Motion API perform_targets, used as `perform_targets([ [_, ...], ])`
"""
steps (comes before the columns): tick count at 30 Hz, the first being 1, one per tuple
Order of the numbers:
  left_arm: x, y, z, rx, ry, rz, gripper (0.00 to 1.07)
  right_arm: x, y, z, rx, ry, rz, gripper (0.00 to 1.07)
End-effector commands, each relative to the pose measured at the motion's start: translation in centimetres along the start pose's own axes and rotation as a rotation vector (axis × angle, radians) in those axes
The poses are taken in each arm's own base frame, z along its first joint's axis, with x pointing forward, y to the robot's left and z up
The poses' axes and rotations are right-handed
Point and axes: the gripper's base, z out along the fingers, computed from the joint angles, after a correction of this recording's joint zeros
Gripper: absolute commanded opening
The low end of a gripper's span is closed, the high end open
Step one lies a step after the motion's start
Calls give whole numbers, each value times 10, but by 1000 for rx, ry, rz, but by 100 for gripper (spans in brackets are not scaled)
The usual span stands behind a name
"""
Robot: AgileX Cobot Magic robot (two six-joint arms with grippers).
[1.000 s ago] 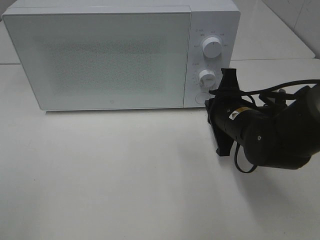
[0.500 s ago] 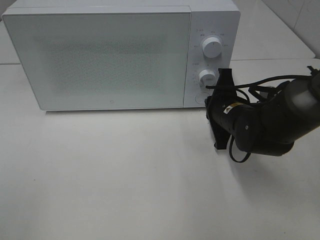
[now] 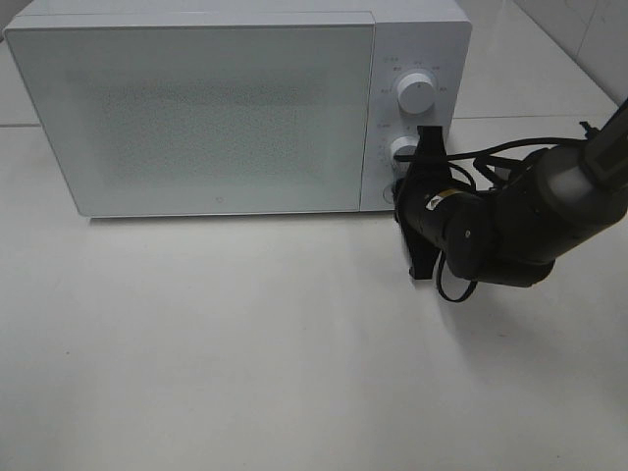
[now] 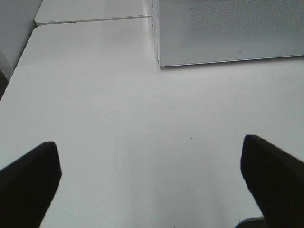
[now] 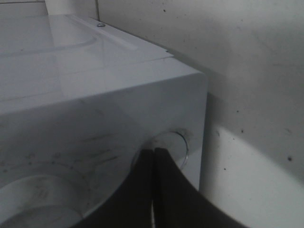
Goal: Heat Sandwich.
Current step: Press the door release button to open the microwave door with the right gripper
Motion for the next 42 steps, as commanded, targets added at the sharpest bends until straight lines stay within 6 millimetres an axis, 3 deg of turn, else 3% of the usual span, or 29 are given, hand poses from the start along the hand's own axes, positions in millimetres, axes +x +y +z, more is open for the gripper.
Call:
perform_targets([
  [1,2,-1,-2,10,-25,0,98,-1,5,5,-14,6,-9,0],
  [25,2,-1,-2,10,-24,-1,98,-8,29,11,-233,-72,8,0],
  [34,2,-1,-2,10,-24,-1,98,1,47,33,-353,-87,20,0],
  [42,2,-1,-2,10,-24,-1,98,3,49,36,-350,-84,16,0],
])
